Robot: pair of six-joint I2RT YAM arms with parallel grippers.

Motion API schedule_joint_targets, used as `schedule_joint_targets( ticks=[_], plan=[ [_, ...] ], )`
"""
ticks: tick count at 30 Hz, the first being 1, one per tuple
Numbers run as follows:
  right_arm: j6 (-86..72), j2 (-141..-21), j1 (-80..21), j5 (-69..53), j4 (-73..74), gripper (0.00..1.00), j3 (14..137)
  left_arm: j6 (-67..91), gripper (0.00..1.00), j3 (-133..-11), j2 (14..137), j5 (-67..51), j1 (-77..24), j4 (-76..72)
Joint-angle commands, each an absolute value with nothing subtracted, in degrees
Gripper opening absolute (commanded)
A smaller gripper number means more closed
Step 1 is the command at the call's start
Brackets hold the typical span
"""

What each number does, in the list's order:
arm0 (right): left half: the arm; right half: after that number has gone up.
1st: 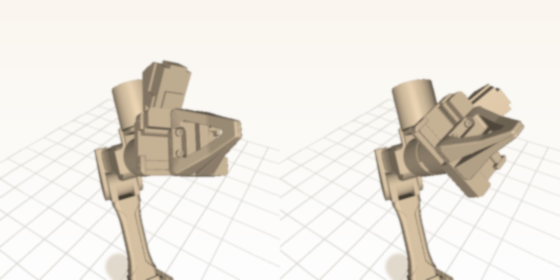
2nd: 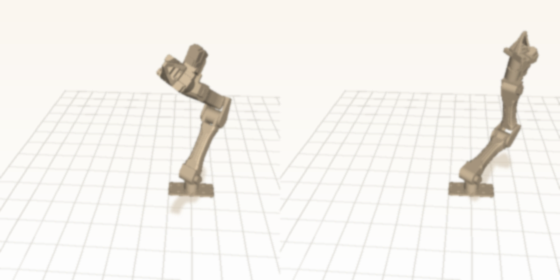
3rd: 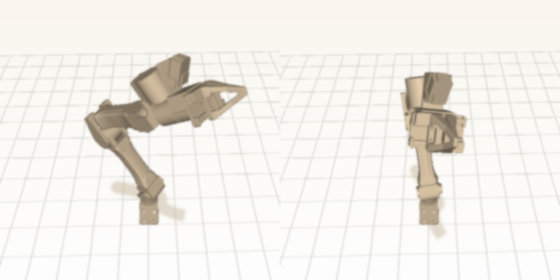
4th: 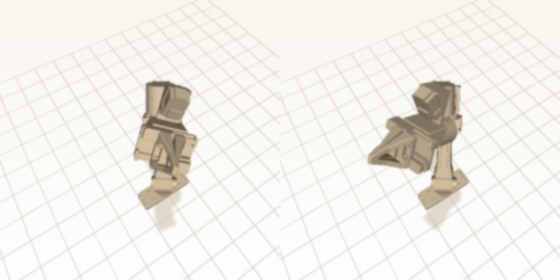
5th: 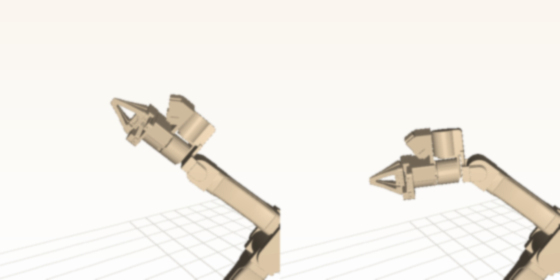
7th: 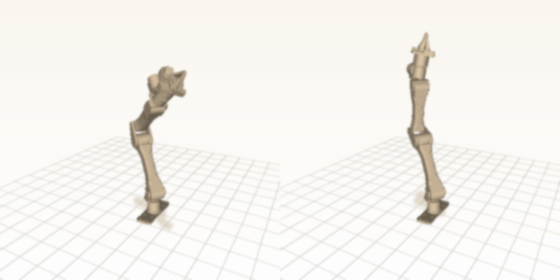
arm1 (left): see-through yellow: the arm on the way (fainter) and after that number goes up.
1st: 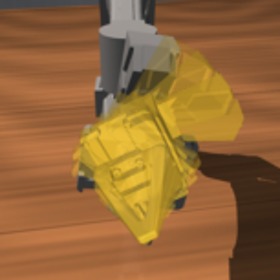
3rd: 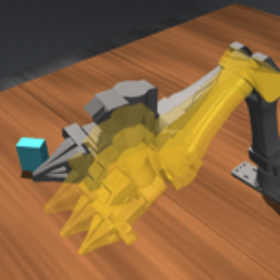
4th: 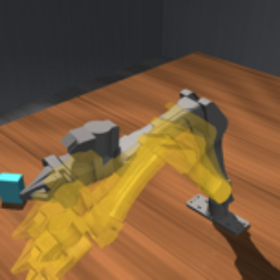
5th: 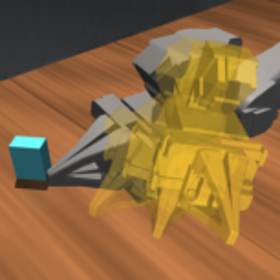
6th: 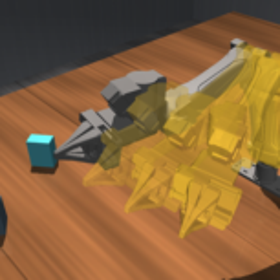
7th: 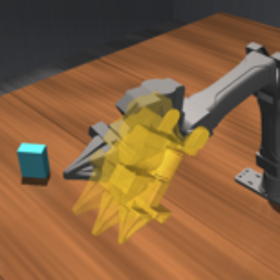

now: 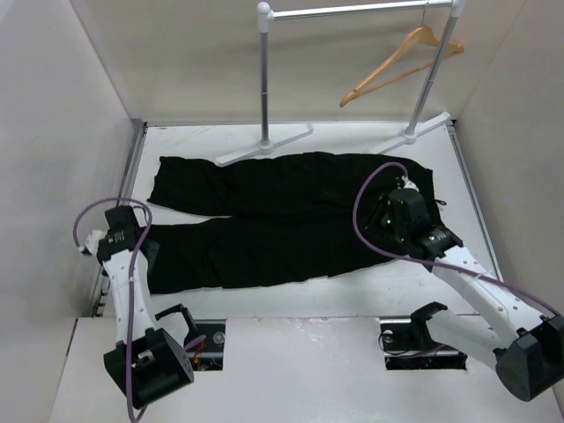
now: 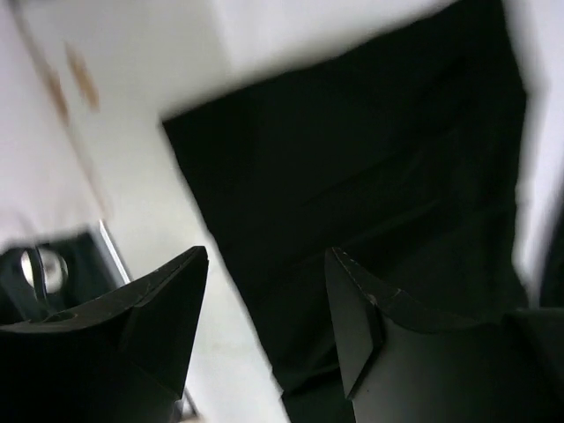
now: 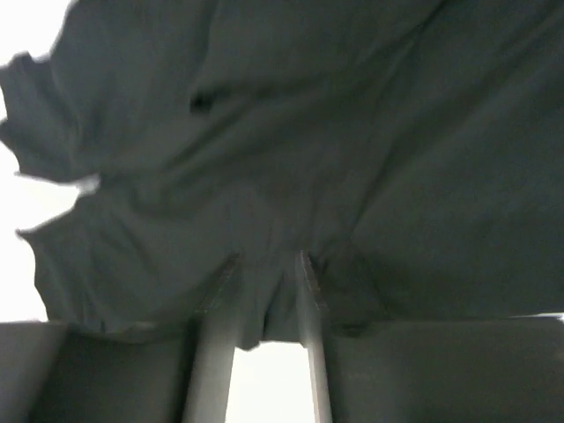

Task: Place the trousers on the hanger
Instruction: Flatten out the trousers at the center of the board.

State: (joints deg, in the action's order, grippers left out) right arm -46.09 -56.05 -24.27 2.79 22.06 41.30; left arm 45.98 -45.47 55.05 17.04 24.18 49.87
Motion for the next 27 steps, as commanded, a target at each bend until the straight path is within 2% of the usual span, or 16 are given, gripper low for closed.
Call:
schedule_joint_targets(
  ticks=[1,5,13,17,27],
  plan=[
    [-44.2,-54.7,-26.8,1.1,24.2,0.44,40.2,57.0,0.52,-38.6,52.7,8.8,24.5,57.4],
    [-43.9,-53.4,-26.5,-1.5,24.4,0.49,39.0,60.5,0.48,-34.7,48.8,9.9,25.8,57.6],
    [-42.5,-50.2,-23.3,-4.0,26.0,0.55,36.7,61.5,0.47,-33.2,48.8,18.5,25.6,57.6],
    [-42.5,-49.7,-20.6,-6.2,26.0,0.57,35.9,63.3,0.45,-31.6,54.4,17.8,25.6,53.0],
    [-42.5,-47.1,-13.3,-7.7,28.0,0.60,34.8,66.7,0.44,-24.9,54.4,12.6,27.1,47.4]
  ],
)
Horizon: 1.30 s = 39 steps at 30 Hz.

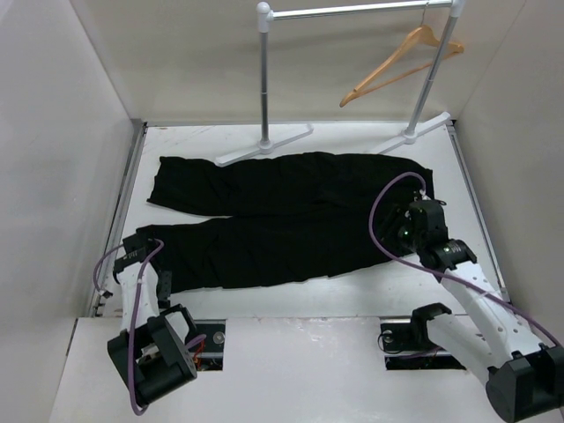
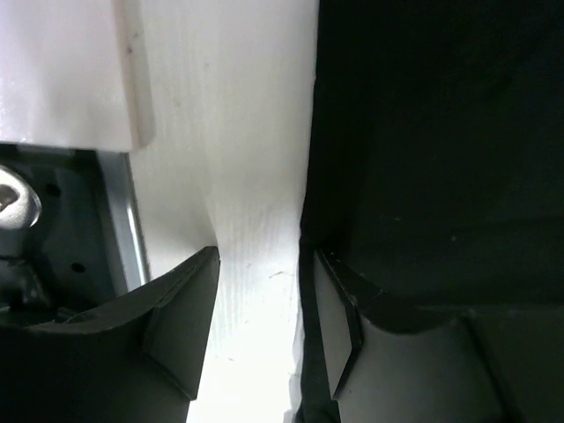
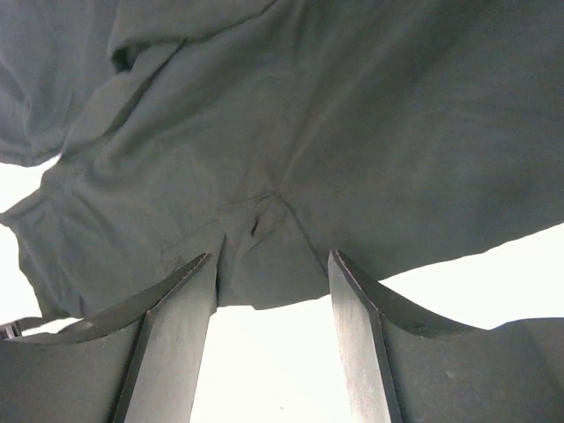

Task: Place the trousers on the hanger
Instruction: Flatten out the trousers at the center of the board, then fold the trousers at the center of the board.

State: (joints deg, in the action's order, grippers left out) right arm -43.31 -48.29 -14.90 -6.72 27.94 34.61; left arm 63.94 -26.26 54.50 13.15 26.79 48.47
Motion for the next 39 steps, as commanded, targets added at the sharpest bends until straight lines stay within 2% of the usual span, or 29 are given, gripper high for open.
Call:
schedule_joint_targets(
  ticks=[1,2,6,12,16,20,26,28,33,35,39],
  plan=[
    [-42.4,-47.0,-12.4,-7.7,28.2,0.60,34.9,66.7,0.44,-24.9,54.1,13.4,27.6,47.0],
    [-42.2,-46.9,-11.5,-7.7,28.3,0.60,34.9,66.6,0.42,-24.9,54.1,14.1,28.1,46.2],
    [-42.8,-45.4,-7.1,-6.9,29.2,0.60,33.8,66.4,0.20,-25.1,56.2,13.9,30.3,40.4],
    [-45.8,-44.4,0.3,-0.3,31.3,0.55,31.0,61.4,0.01,-25.6,59.9,13.4,31.8,33.4],
    [-48.5,-48.1,6.9,3.9,32.3,0.55,30.3,59.4,0.00,-29.3,55.8,15.4,26.6,36.9],
    [-51.5,-56.6,13.0,6.2,28.9,0.53,30.9,58.4,0.00,-32.5,57.1,17.5,21.9,40.3],
    [-52.6,-65.1,15.0,9.1,22.0,0.49,31.6,55.5,0.00,-35.8,59.8,19.4,20.6,40.8],
    [-52.9,-69.1,15.4,9.8,19.4,0.42,32.1,54.7,0.00,-36.8,60.2,20.7,20.0,41.0],
    [-53.7,-75.1,16.3,8.7,15.2,0.14,33.1,51.2,0.00,-39.1,59.7,24.3,20.0,41.5],
    [-53.7,-74.0,16.3,7.8,16.9,0.05,33.0,49.8,0.00,-40.6,59.0,25.6,20.3,42.4],
    [-51.3,-58.7,16.1,8.5,24.9,0.03,30.1,46.7,0.00,-45.2,55.7,33.8,17.9,49.2]
  ],
)
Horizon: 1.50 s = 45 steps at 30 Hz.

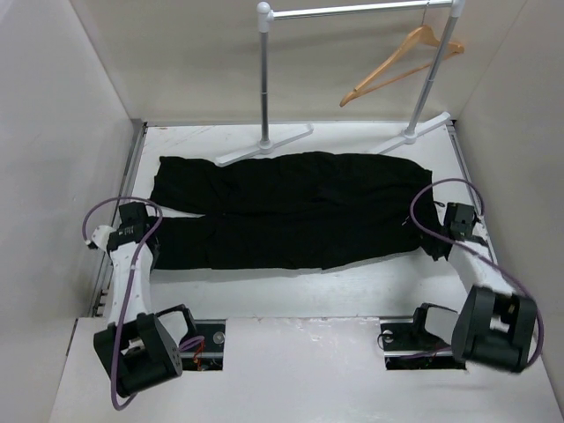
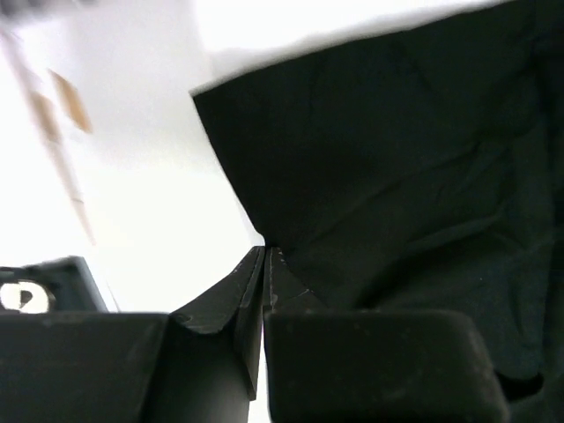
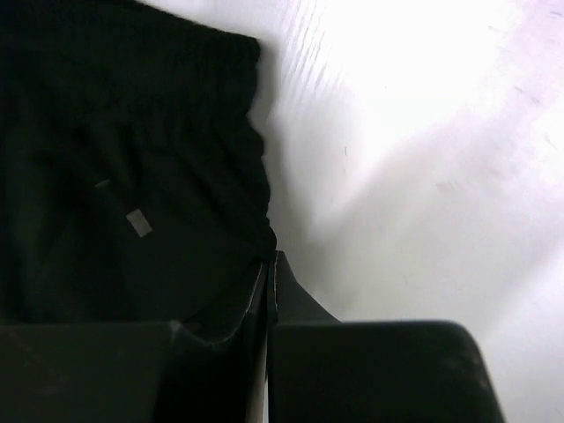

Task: Place the trousers on the hanger
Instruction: Fold the trousers at the center of the board.

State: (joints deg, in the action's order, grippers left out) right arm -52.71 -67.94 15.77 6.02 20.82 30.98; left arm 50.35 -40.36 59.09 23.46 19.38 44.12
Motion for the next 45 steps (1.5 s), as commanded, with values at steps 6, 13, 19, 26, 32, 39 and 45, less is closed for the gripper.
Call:
schedule_joint_targets(
  ticks=[6,13,19,26,32,39,45],
  plan=[
    [-47.5,-43.8,13.9,10.3,37.8,0.03,32.8,43.1,0.00,-51.6,50.8,41.7,12.6,56.3],
    [-44.4,-53.0,14.4,12.2,34.5,0.03,42.4,38.7,0.00,-63.1,62.5,42.6,10.7,46.0],
    [-45.7,-64.1,14.3,11.1,30.7,0.03,54.6,36.1,0.00,-81.0,81.4,41.0,7.8,38.9],
    [-45.0,-83.9,14.3,9.5,29.4,0.03,73.5,31.4,0.00,-103.7,103.0,37.4,6.5,38.2],
    [-44.7,-105.3,13.9,6.7,31.8,0.02,94.1,28.6,0.00,-121.6,120.2,35.0,6.2,38.7],
    [-43.3,-109.8,12.4,6.1,35.4,0.03,98.8,30.2,0.20,-107.9,115.4,21.8,6.1,41.2],
    [-44.6,-103.8,11.8,6.1,28.0,0.04,86.6,35.7,0.37,-90.9,108.1,11.3,7.0,35.7]
  ],
)
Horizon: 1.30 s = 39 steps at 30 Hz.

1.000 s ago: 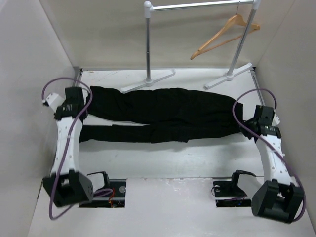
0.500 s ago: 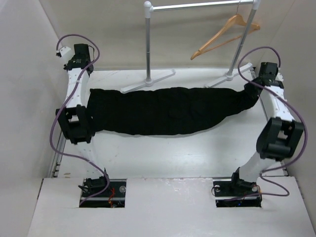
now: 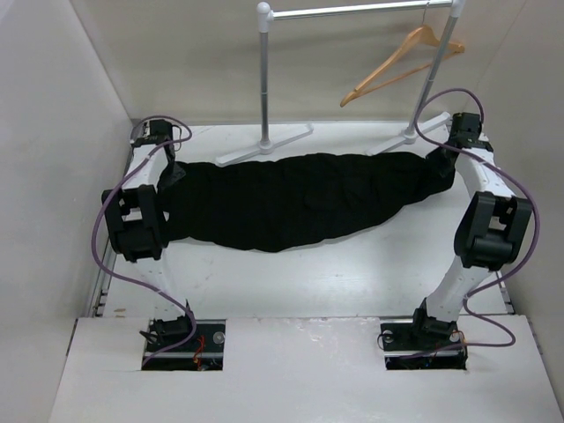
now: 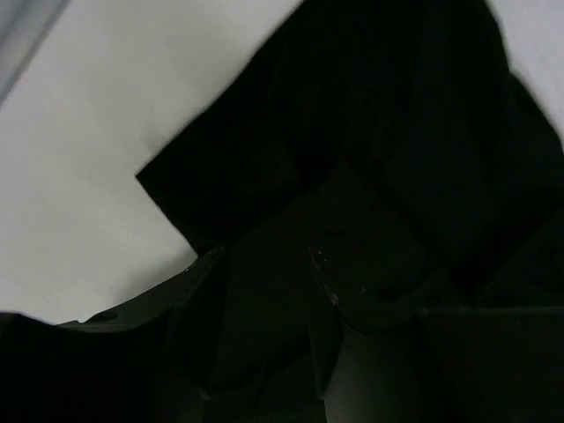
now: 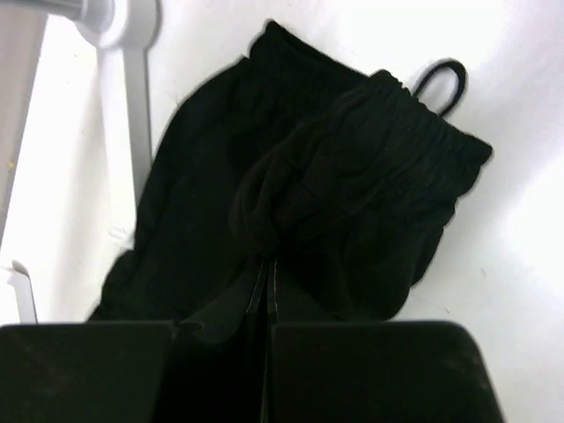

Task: Place the trousers on the hanger
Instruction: Fold the trousers at the center of the board.

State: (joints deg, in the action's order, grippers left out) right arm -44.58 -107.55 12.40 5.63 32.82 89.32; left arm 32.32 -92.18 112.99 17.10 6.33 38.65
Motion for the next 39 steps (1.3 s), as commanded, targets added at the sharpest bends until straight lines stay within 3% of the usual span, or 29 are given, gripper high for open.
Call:
schedule_joint_targets(
  ticks=[1,26,34,39],
  plan=[
    [-44.6,-103.7,11.7,6.1,27.2,0.04,85.5,36.1,0.36,-91.2,109.6,11.3,7.3,36.3],
    [-43.9,-103.6,11.6,2.9,23.2,0.04,79.0,39.6,0.40,-99.3,123.5,13.1,7.2,33.4],
    [-44.2,-103.5,11.6,2.7,23.2,0.05,78.9,40.0,0.14,-98.2,121.6,13.8,7.2,34.5],
    [-44.4,-103.2,11.6,2.7,23.2,0.06,79.2,40.7,0.13,-94.8,115.8,17.5,7.1,34.9]
  ],
)
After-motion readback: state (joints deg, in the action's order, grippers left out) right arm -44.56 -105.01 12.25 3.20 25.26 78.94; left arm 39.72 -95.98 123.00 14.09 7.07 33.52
